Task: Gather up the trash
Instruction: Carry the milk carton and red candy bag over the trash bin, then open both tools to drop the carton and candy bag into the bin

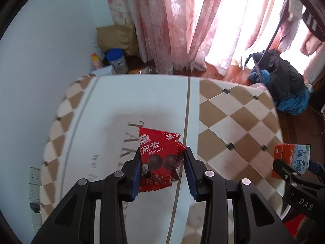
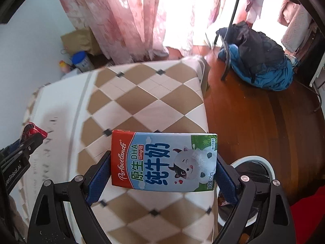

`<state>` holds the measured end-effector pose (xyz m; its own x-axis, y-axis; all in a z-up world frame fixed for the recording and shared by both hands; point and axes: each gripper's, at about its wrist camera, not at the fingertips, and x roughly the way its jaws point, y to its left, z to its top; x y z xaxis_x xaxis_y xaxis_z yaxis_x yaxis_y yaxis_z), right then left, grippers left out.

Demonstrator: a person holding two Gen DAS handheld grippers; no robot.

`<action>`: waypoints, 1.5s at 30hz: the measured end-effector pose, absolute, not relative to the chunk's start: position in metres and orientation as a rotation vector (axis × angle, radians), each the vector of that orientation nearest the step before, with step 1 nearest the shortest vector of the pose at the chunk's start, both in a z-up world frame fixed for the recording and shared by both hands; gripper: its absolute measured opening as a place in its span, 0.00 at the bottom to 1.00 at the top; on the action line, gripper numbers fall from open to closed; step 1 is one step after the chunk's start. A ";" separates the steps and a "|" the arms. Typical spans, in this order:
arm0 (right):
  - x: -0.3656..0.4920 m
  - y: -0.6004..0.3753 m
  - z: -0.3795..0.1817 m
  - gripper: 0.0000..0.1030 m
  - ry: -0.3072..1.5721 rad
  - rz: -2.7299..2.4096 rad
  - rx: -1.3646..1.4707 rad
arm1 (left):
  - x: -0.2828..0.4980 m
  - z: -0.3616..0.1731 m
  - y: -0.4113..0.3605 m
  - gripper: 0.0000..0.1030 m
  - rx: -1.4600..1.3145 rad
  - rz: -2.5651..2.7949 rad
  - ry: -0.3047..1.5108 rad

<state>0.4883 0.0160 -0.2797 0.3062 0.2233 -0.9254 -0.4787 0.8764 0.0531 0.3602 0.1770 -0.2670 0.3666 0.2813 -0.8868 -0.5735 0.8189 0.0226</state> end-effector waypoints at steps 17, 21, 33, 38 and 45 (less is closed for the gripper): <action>0.399 -0.165 -0.127 0.91 0.950 0.437 -0.021 | 0.307 -0.138 0.034 0.33 -0.241 0.316 0.884; 0.398 -0.231 -0.121 0.91 0.951 0.370 0.018 | 0.325 -0.134 -0.020 0.33 -0.236 0.203 0.887; 0.444 -0.385 -0.248 0.91 1.175 0.170 0.083 | 0.442 -0.261 -0.153 0.33 -0.289 -0.071 1.227; 0.478 -0.395 -0.314 0.91 1.278 0.169 0.079 | 0.474 -0.319 -0.166 0.47 -0.338 -0.070 1.362; 0.530 -0.383 -0.388 0.91 1.401 0.195 0.071 | 0.492 -0.362 -0.158 0.91 -0.371 0.021 1.445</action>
